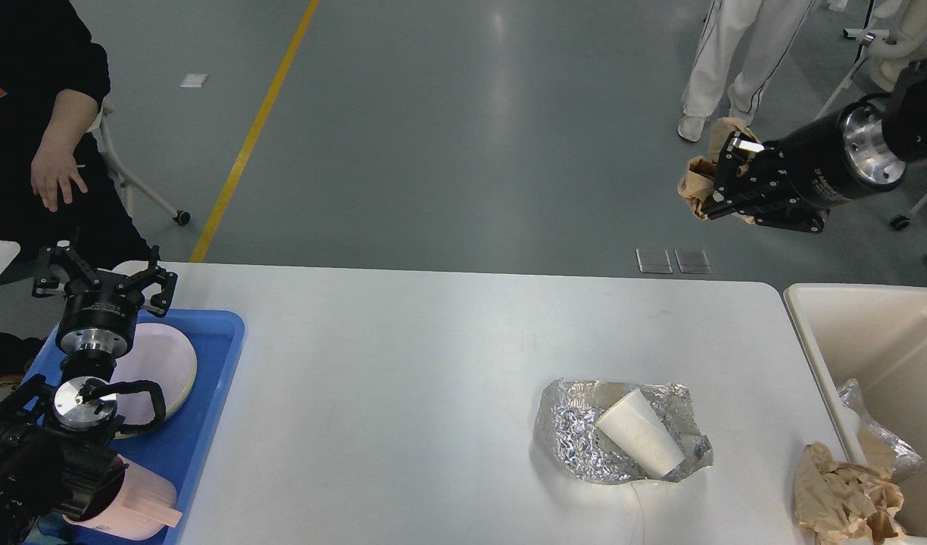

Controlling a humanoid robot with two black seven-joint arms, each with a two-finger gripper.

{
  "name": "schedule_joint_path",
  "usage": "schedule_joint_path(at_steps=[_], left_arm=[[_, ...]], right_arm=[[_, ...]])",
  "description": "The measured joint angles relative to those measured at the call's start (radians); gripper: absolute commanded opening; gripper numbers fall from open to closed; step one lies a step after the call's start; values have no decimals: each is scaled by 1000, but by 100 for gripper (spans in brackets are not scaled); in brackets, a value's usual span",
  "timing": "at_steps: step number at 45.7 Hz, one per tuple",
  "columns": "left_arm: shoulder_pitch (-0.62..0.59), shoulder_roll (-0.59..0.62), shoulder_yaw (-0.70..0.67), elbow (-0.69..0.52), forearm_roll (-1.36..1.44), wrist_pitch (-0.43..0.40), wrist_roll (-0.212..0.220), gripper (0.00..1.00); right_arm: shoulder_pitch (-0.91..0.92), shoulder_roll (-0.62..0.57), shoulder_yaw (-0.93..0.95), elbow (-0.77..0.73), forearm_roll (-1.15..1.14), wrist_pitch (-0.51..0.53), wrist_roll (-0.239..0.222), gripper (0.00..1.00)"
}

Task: Tidy desktop
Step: 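Lift the paper scrap and release it into the white bin, then bring the right gripper back over the remaining paper scraps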

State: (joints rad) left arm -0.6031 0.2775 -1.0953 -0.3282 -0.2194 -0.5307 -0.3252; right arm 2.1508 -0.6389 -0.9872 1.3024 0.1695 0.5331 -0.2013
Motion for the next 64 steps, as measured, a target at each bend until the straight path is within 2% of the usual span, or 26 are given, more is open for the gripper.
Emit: schedule_joint_path(at_steps=[7,15,22,29,30,32,35,37,38,43,46,53,64], left_arm=[[0,0,0,0,0,0,0,96],[0,0,0,0,0,0,0,96],[0,0,0,0,0,0,0,96],[0,0,0,0,0,0,0,96],[0,0,0,0,0,0,0,96],[0,0,0,0,0,0,0,96],[0,0,0,0,0,0,0,96],[0,0,0,0,0,0,0,96],[0,0,0,0,0,0,0,96],[0,0,0,0,0,0,0,96],[0,0,0,0,0,0,0,96],[0,0,0,0,0,0,0,96],[0,0,0,0,0,0,0,96]], right_arm=[[40,-4,-3,-10,-1,11,0,0],[-1,-15,-97,-72,-5,-47,0,0],[-140,-50,-179,-148,-4,-169,0,0],[-342,-79,-187,-286,-1,-218,0,0],[-374,-80,-184,-309,2,-220,0,2],[-441,-81,-175,-361,7,-224,0,21],[-539,-81,-157,-445,10,-231,0,60],[-617,-78,-142,-512,11,-247,0,95],[-655,-76,-135,-543,11,-261,1,100],[-887,-48,-50,-698,11,-400,3,100],[-982,-34,10,-735,12,-444,3,100],[-1111,-27,118,-757,9,-463,3,100],[-1119,-14,140,-754,9,-464,3,100]])
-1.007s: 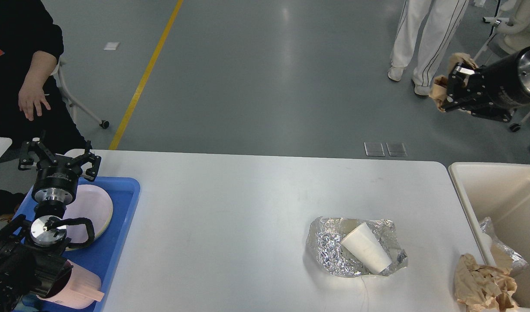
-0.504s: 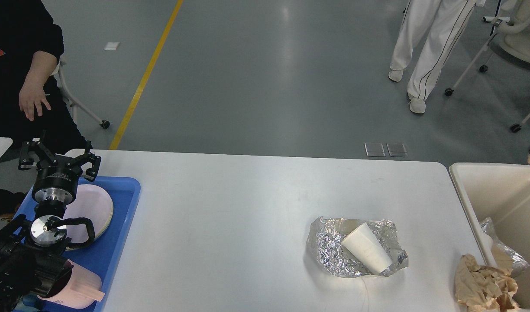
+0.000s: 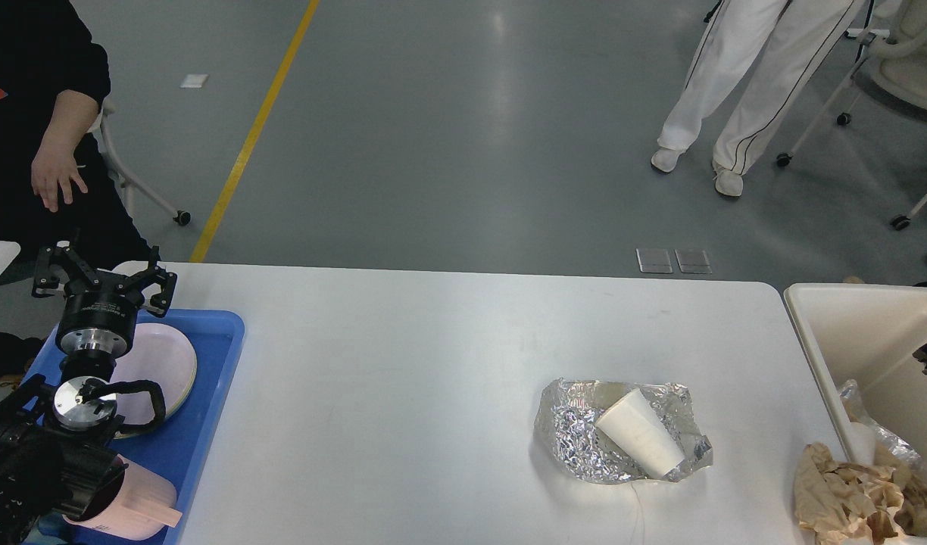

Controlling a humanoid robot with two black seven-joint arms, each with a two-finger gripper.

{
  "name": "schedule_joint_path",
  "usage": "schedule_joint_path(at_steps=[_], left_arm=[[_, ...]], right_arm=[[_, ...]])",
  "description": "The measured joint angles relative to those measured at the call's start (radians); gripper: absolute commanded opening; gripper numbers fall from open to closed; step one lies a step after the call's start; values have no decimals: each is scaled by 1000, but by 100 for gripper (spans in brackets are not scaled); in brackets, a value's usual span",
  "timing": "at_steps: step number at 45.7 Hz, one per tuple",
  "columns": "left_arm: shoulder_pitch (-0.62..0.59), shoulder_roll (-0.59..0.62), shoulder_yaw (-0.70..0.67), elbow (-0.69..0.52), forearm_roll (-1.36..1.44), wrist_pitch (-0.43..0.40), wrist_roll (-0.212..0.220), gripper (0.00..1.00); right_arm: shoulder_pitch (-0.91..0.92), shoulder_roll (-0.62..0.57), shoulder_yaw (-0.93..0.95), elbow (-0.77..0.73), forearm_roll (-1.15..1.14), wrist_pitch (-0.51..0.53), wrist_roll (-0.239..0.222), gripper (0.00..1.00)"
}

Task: Tidy desktop
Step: 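Bring the right gripper back over the remaining paper scraps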

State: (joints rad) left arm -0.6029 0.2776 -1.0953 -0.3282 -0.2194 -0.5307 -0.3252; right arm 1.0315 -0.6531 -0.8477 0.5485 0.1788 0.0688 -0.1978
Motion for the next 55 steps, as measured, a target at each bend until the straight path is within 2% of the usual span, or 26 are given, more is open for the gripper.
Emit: schedule_joint_path(at_steps=[8,14,21,27,34,41,42,51,55], left_arm=[[0,0,0,0,0,0,0,96],[0,0,0,0,0,0,0,96],[0,0,0,0,0,0,0,96],[0,0,0,0,0,0,0,96],[0,0,0,0,0,0,0,96],[0,0,0,0,0,0,0,96],[0,0,0,0,0,0,0,96],[0,0,0,0,0,0,0,96],[0,0,0,0,0,0,0,96]], right_arm=[[99,37,-10,38,-6,12,0,100],[258,45,-60,124,-17,45,0,100],[495,110,-207,278,-18,73,-1,100],[696,212,-345,434,-18,121,-1,100],[872,318,-419,554,-13,296,2,100],[1004,370,-428,609,-6,508,4,100],[1047,384,-430,627,-6,563,4,100],[1203,424,-435,670,-5,779,0,100],[1241,434,-435,672,-5,833,0,100]])
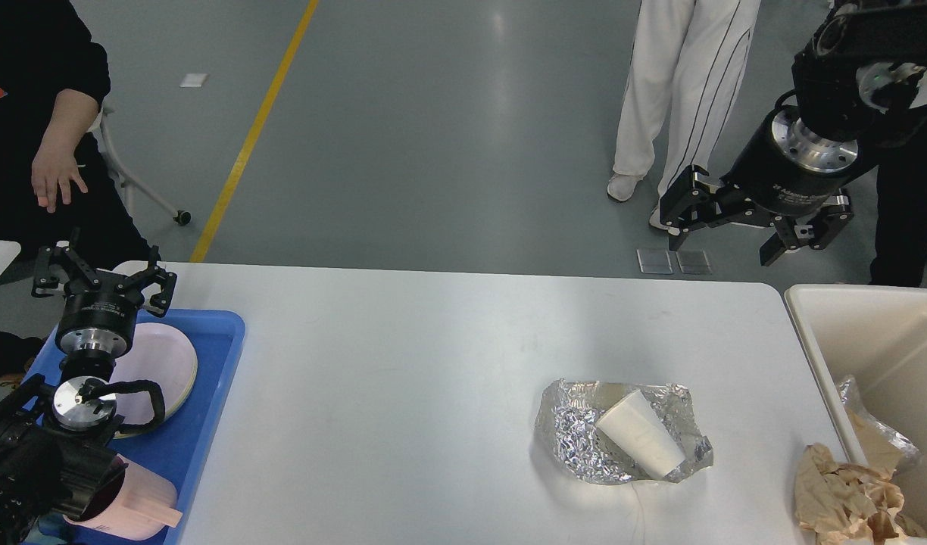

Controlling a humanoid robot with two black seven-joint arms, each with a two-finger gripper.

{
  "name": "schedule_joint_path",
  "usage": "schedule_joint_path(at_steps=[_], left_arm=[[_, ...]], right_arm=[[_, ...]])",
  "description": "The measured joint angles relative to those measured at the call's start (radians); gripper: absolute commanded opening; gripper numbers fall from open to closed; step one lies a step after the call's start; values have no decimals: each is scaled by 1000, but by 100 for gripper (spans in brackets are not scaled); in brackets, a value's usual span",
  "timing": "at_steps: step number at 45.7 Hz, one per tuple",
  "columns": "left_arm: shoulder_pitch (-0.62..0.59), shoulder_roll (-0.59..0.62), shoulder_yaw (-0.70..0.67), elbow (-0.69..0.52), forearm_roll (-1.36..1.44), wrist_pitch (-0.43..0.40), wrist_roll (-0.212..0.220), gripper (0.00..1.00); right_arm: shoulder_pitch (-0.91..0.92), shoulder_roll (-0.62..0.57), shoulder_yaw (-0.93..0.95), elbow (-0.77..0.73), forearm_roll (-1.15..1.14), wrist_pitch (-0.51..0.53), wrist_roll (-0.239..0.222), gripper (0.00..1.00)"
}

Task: Tidy desktop
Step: 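Bring the right gripper back over the remaining paper scraps, then lower the right gripper onto the paper scrap near the bin and grasp it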

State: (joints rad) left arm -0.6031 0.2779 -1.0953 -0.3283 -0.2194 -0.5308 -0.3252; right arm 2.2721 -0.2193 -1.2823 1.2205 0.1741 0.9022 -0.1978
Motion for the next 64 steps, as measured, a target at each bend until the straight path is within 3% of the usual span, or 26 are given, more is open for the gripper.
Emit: schedule_joint_path(at_steps=[8,17,35,48,61,64], left_arm=[[0,0,0,0,0,0,0,96],[0,0,0,0,0,0,0,96],[0,-1,0,0,0,0,0,96],[0,0,0,0,0,0,0,96],[0,0,0,0,0,0,0,96],[0,0,0,0,0,0,0,96]], right_arm=[[10,-13,2,-2,-1,15,0,100],[-82,-126,3,-19,-11,-10,0,100],[-605,-224,-6,-113,-49,-251,-2,100],[-755,-254,-4,-127,-65,-315,-2,100],[-878,-254,1,-150,-65,-443,-2,100],[-905,-253,5,-156,-65,-477,-2,94]])
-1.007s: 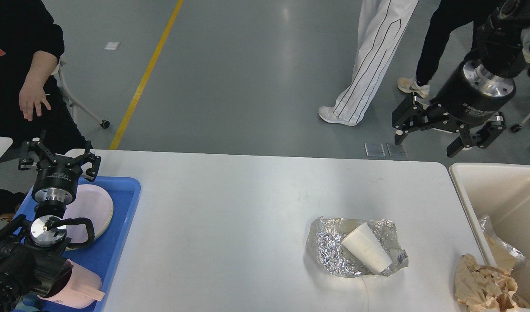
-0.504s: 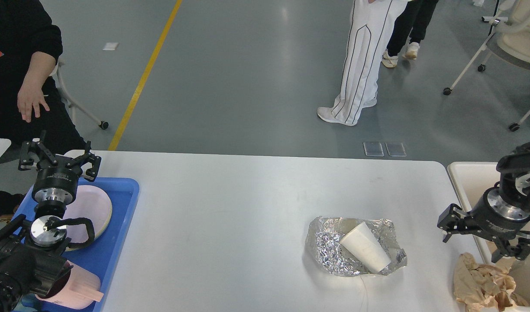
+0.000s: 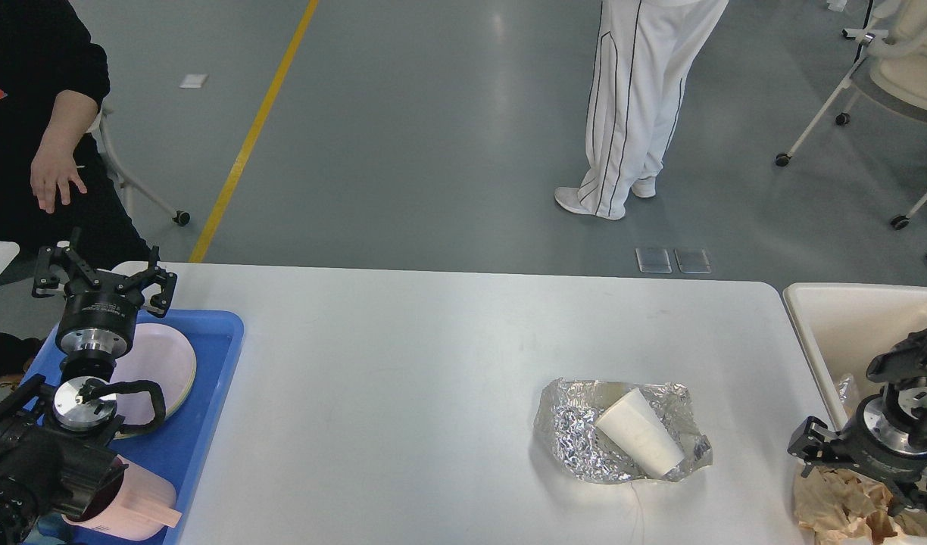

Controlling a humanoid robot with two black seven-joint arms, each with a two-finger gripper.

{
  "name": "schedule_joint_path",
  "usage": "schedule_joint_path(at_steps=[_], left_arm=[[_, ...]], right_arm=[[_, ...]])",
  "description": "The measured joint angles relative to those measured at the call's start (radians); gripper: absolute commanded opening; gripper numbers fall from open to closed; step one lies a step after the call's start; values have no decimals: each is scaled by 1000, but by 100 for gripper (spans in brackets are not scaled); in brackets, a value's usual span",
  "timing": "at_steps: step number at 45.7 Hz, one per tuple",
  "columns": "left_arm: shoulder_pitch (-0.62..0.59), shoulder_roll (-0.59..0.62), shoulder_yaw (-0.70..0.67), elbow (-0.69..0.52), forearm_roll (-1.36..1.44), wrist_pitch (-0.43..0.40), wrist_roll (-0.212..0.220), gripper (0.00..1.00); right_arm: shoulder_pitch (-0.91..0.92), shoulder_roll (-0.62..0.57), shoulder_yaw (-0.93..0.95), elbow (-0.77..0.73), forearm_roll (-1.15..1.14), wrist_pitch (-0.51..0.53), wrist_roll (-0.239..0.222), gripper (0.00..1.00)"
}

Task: Tidy desktop
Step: 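Lower the right gripper onto the paper scrap near the bin and grasp it, then carry the paper scrap into the white bin and release it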

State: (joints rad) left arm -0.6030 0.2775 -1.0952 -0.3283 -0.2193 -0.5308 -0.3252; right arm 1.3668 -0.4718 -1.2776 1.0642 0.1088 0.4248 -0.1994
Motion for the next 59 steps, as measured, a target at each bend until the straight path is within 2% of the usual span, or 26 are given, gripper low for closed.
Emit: schedule_joint_path(at_steps=[10,16,33,44,47,50,56,59], left_arm=[[0,0,0,0,0,0,0,96],[0,0,0,0,0,0,0,96],[0,0,0,0,0,0,0,96],[0,0,0,0,0,0,0,96],[0,0,0,0,0,0,0,96],[0,0,0,0,0,0,0,96],[0,0,0,0,0,0,0,96],[0,0,0,0,0,0,0,96]], right_arm=[[-58,4,12,-1,2,-76,0,32],[-76,7,20,1,8,-105,0,0],[-14,-5,73,17,21,-150,0,0],[197,-76,131,116,22,-121,0,0],[284,-115,169,147,22,-87,-1,0],[402,-151,208,169,22,-10,-1,0],[590,-170,239,176,24,116,0,0],[663,-172,243,176,30,147,1,0]])
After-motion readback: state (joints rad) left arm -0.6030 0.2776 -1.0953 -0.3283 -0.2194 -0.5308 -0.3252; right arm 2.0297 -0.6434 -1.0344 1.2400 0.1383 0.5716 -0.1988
